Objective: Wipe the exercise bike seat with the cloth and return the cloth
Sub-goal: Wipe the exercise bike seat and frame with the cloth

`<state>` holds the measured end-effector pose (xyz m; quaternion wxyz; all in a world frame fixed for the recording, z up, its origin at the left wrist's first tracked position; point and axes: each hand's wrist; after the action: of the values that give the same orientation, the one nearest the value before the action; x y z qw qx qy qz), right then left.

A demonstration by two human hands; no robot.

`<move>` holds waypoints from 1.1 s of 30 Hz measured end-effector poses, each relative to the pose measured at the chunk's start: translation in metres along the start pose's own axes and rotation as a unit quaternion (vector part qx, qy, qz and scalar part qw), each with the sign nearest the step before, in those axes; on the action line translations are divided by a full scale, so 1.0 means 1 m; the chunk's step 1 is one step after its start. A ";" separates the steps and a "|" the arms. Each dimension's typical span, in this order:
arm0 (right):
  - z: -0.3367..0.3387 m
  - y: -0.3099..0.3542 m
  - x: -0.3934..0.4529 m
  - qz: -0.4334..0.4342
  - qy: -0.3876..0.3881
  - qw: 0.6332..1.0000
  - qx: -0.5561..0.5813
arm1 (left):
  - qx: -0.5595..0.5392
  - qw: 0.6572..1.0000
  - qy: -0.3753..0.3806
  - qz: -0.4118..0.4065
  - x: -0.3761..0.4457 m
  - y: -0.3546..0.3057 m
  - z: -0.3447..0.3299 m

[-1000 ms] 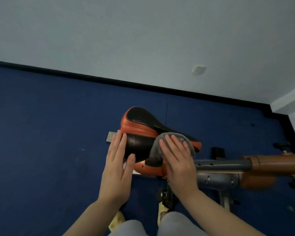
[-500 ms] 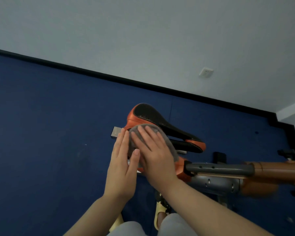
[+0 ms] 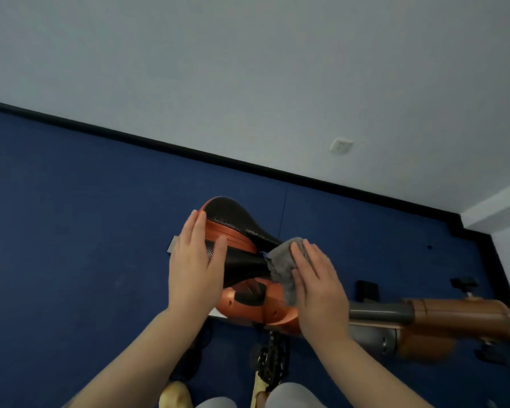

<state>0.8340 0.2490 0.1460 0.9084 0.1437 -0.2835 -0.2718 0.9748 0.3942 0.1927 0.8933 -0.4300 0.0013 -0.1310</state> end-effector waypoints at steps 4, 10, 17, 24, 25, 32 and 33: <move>0.007 -0.006 0.013 0.082 0.052 0.995 -0.013 | 0.054 0.996 -0.069 -0.017 0.009 -0.002 -0.014; 0.011 -0.012 0.019 0.053 0.079 0.995 0.016 | 0.074 0.989 -0.123 -0.021 0.010 0.001 -0.021; -0.019 0.036 0.079 0.108 0.193 0.975 0.027 | 0.078 0.978 -0.193 0.026 0.008 0.006 -0.026; -0.005 0.009 0.074 0.149 0.237 0.960 0.012 | 0.116 0.975 -0.190 0.024 0.007 0.008 -0.029; -0.011 0.016 0.079 0.142 0.241 0.960 0.016 | 0.116 0.974 -0.192 0.027 0.007 0.007 -0.029; -0.020 0.024 0.095 0.121 0.298 0.937 0.136 | 0.119 0.975 -0.185 0.024 0.005 0.008 -0.028; -0.014 0.017 0.091 0.136 0.304 0.934 0.130 | 0.117 0.976 -0.183 0.024 0.005 0.008 -0.027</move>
<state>0.9124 0.2123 0.1817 0.9528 0.2965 -0.0434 -0.0496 0.9786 0.3768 0.1700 0.9253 -0.3390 -0.1675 -0.0276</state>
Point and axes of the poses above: each hand's wrist, its own x-axis towards the middle knuckle, its own z-axis out of the back of the hand, y = z × x, and after that the axes turned 12 degrees about -y, right-handed
